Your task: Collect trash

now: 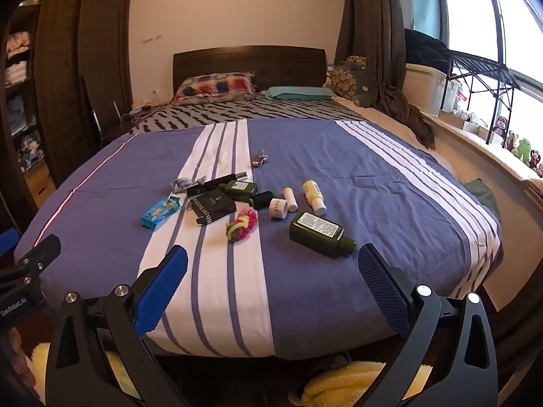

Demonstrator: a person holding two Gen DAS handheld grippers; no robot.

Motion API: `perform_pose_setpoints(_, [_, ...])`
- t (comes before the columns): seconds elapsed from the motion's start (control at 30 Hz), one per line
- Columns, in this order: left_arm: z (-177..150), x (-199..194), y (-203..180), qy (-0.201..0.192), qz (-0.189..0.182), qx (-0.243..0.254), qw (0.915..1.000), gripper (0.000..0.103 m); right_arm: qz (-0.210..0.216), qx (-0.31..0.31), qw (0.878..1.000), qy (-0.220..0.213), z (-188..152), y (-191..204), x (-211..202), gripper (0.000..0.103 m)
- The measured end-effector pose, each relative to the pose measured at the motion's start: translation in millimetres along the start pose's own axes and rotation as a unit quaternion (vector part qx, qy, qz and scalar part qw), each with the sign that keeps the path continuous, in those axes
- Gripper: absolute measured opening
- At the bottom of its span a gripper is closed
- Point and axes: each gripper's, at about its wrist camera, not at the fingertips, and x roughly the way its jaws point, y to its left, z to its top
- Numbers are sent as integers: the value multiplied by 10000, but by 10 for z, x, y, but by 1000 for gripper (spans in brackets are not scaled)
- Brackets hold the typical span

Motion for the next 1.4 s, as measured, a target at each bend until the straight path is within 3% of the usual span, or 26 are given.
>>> perform_pose_setpoints(1.4, [50, -73, -8, -76, 39, 63, 9999, 95, 18, -9, 9999, -101, 29, 23, -33, 100])
